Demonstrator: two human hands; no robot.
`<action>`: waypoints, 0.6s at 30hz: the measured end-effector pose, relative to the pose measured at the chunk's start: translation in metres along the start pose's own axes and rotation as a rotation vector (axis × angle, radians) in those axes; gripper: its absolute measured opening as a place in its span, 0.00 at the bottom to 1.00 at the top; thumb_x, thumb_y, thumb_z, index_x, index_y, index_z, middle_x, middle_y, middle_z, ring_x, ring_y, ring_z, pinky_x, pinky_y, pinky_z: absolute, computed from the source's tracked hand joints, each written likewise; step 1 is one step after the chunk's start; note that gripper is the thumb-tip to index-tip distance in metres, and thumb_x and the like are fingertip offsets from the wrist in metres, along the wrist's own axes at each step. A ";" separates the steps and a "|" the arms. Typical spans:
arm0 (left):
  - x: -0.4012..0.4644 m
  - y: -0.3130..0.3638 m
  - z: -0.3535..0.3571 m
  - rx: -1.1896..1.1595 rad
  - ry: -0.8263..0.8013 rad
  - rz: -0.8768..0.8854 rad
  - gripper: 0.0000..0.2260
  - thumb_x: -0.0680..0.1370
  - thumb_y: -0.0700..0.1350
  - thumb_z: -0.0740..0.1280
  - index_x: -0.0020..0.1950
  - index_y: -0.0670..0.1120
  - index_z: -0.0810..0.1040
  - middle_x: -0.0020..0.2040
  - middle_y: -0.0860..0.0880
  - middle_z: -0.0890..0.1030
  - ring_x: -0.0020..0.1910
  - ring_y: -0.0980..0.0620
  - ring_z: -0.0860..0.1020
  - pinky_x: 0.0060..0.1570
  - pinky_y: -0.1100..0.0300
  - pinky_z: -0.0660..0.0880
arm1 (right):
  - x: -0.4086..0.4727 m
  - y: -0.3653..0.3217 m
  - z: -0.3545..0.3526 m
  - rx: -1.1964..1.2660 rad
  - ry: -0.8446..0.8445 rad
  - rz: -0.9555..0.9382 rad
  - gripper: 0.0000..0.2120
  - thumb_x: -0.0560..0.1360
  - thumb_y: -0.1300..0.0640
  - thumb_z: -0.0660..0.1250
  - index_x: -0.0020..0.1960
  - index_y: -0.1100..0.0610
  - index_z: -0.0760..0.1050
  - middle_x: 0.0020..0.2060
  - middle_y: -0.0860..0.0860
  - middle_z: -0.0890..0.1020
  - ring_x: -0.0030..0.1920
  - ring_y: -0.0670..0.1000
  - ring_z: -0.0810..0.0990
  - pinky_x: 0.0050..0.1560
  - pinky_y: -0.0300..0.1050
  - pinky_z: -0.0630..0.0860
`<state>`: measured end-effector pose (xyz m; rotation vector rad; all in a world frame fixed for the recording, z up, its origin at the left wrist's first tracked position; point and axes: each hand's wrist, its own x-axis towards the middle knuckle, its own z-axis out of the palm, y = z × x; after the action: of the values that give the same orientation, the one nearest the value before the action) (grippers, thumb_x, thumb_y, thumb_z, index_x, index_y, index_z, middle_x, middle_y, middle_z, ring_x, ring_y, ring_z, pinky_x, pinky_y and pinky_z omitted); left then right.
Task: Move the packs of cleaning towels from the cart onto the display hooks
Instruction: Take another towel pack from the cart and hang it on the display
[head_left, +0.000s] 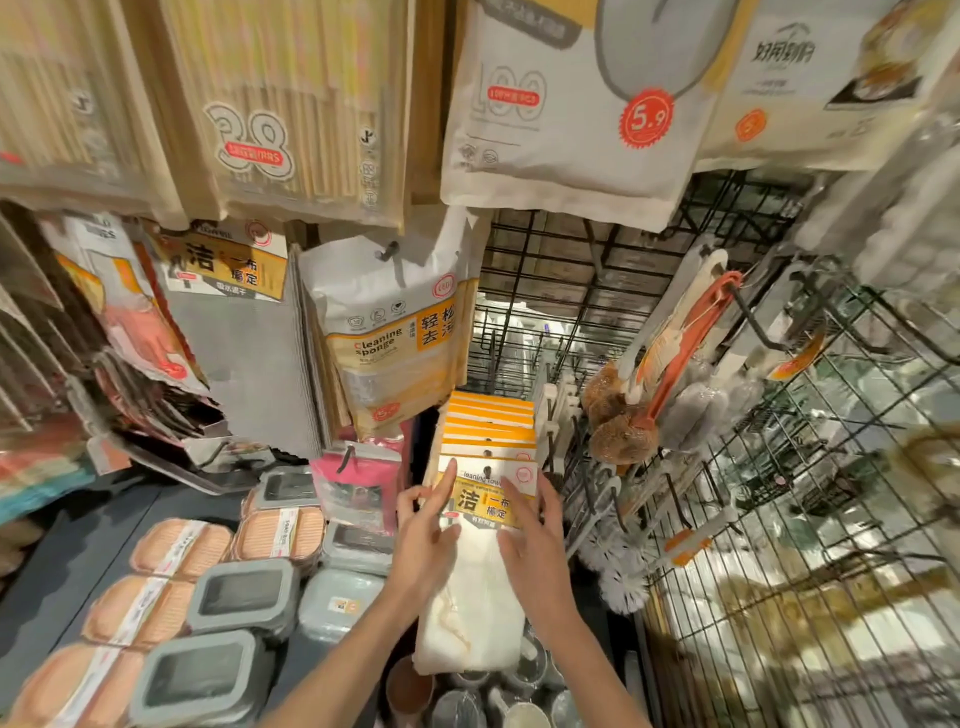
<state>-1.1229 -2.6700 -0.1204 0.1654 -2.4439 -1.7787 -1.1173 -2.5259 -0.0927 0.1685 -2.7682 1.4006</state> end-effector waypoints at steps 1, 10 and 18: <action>0.002 -0.001 0.000 0.006 0.003 -0.004 0.36 0.75 0.26 0.63 0.75 0.55 0.58 0.54 0.45 0.66 0.44 0.69 0.67 0.46 0.80 0.64 | -0.002 0.001 0.002 -0.022 -0.016 -0.011 0.31 0.77 0.67 0.61 0.70 0.39 0.60 0.75 0.46 0.49 0.74 0.45 0.57 0.51 0.14 0.60; 0.024 -0.007 0.003 0.019 -0.059 -0.036 0.41 0.73 0.25 0.61 0.74 0.62 0.57 0.61 0.48 0.61 0.38 0.72 0.68 0.48 0.71 0.71 | 0.014 0.005 0.009 -0.123 -0.090 0.033 0.37 0.77 0.63 0.59 0.72 0.37 0.41 0.70 0.35 0.33 0.73 0.53 0.62 0.30 0.24 0.67; 0.044 -0.004 0.006 0.043 -0.146 -0.047 0.41 0.74 0.25 0.61 0.74 0.62 0.52 0.71 0.47 0.56 0.48 0.73 0.69 0.45 0.78 0.69 | 0.033 0.008 0.010 -0.137 -0.117 0.063 0.40 0.77 0.67 0.59 0.72 0.36 0.39 0.71 0.37 0.33 0.69 0.57 0.68 0.34 0.23 0.68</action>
<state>-1.1670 -2.6727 -0.1248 0.1000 -2.6010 -1.8185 -1.1509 -2.5324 -0.1021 0.1656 -2.9776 1.2455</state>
